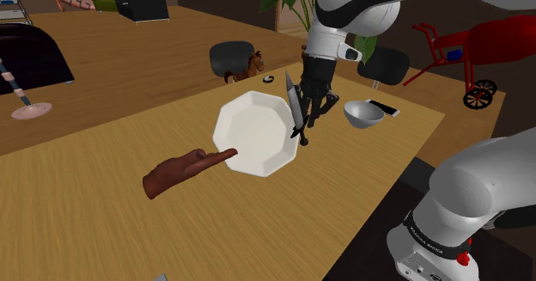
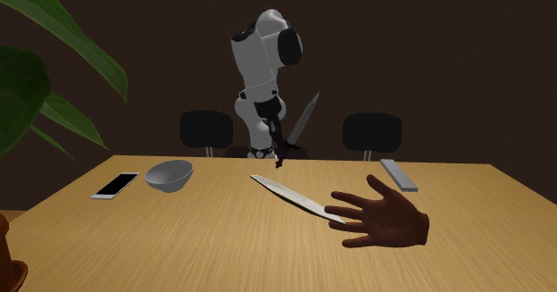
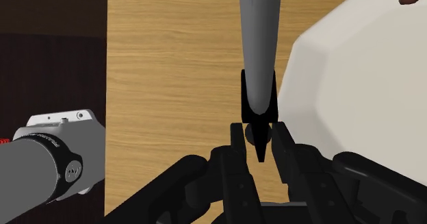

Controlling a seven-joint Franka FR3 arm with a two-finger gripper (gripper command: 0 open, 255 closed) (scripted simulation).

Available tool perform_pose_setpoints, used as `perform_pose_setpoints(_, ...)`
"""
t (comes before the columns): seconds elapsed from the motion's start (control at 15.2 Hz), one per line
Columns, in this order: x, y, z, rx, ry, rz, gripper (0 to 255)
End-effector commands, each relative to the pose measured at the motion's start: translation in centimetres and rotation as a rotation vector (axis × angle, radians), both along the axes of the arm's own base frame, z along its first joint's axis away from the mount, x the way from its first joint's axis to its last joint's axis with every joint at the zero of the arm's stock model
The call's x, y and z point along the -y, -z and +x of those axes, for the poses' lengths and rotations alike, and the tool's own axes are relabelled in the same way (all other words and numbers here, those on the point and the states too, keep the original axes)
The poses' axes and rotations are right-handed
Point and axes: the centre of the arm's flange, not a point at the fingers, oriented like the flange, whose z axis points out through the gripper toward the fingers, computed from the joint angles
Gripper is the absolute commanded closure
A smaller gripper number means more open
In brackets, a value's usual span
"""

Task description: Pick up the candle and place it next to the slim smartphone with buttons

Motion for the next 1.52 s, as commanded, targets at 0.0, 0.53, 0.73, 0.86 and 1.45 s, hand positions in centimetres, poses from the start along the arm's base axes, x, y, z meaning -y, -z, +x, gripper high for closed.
perform_pose_setpoints(0.0,0.0,-1.0,0.0,0.0,0.0,0.0,255)
perform_pose_setpoints(0.53,0.0,-5.2,0.0,0.0,0.0,0.0,255)
perform_pose_setpoints(0.73,0.0,-6.8,0.0,0.0,0.0,0.0,255)
perform_pose_setpoints(0.86,0.0,-7.9,0.0,0.0,0.0,0.0,255)
perform_pose_setpoints(1.45,0.0,-12.6,0.0,0.0,0.0,0.0,255)
